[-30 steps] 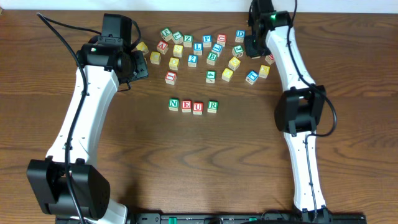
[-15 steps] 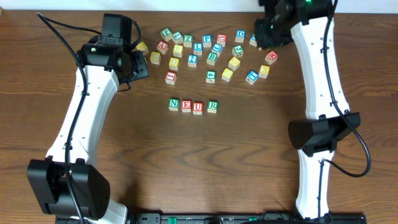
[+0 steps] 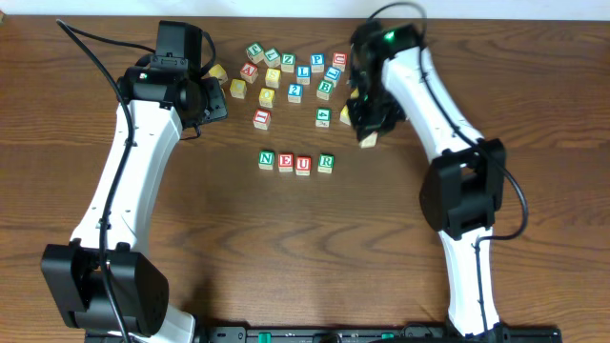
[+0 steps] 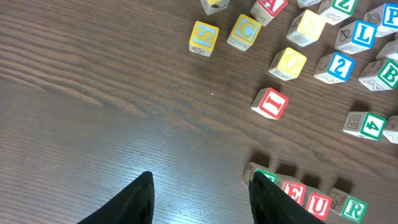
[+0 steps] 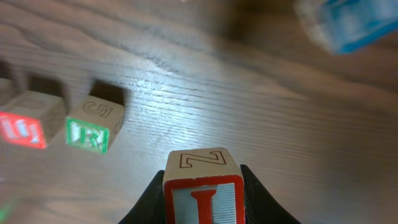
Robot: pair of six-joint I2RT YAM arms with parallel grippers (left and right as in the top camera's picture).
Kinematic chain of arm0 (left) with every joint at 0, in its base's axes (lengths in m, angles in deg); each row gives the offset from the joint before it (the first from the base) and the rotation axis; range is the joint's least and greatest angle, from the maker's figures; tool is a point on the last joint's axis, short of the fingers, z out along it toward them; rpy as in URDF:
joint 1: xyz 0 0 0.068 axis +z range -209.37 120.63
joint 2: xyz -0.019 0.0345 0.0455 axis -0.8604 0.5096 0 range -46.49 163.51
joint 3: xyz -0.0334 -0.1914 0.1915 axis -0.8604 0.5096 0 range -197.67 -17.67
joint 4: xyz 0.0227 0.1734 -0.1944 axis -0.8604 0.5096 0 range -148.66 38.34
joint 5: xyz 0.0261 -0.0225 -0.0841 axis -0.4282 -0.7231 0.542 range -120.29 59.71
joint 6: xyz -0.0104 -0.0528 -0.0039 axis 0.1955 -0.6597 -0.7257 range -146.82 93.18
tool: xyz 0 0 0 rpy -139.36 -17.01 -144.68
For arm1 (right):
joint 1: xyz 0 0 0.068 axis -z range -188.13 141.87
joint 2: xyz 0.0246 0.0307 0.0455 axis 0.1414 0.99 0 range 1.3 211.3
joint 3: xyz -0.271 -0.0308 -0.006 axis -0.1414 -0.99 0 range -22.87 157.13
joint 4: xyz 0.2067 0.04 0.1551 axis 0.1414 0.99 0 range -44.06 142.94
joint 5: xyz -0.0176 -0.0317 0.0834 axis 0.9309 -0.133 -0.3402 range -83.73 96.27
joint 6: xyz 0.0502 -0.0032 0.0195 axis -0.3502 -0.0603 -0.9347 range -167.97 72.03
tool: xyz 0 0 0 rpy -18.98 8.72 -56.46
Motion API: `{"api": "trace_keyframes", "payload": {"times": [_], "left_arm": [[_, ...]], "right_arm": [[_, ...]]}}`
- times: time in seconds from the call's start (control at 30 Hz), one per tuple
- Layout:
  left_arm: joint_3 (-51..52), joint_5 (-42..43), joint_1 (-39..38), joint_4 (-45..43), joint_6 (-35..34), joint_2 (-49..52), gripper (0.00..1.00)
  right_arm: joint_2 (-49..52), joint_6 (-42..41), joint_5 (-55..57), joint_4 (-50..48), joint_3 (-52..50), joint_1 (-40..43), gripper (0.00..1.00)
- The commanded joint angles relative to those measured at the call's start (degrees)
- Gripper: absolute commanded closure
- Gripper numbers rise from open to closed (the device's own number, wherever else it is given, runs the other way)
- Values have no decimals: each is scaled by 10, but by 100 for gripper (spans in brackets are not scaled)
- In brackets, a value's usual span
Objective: Spell out NEURIPS
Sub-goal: 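Carry the red I block with the right gripper right of R, release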
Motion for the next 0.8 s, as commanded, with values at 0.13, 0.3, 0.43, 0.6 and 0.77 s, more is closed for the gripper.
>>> {"api": "trace_keyframes", "payload": {"times": [0.13, 0.3, 0.43, 0.6, 0.77], "left_arm": [[-3, -3, 3, -1, 5, -5, 51], [-3, -3, 3, -1, 5, -5, 51], [-3, -3, 3, -1, 5, -5, 51], [-3, -3, 3, 0, 5, -5, 51], [-3, -3, 3, -1, 5, -5, 51]], "right_arm": [[0, -71, -3, -64, -58, -38, 87], [0, -123, 24, -99, -74, -64, 87], [0, -189, 107, -99, -91, -91, 87], [0, -214, 119, -96, -104, -106, 85], [0, -216, 119, -91, -104, -110, 82]]}}
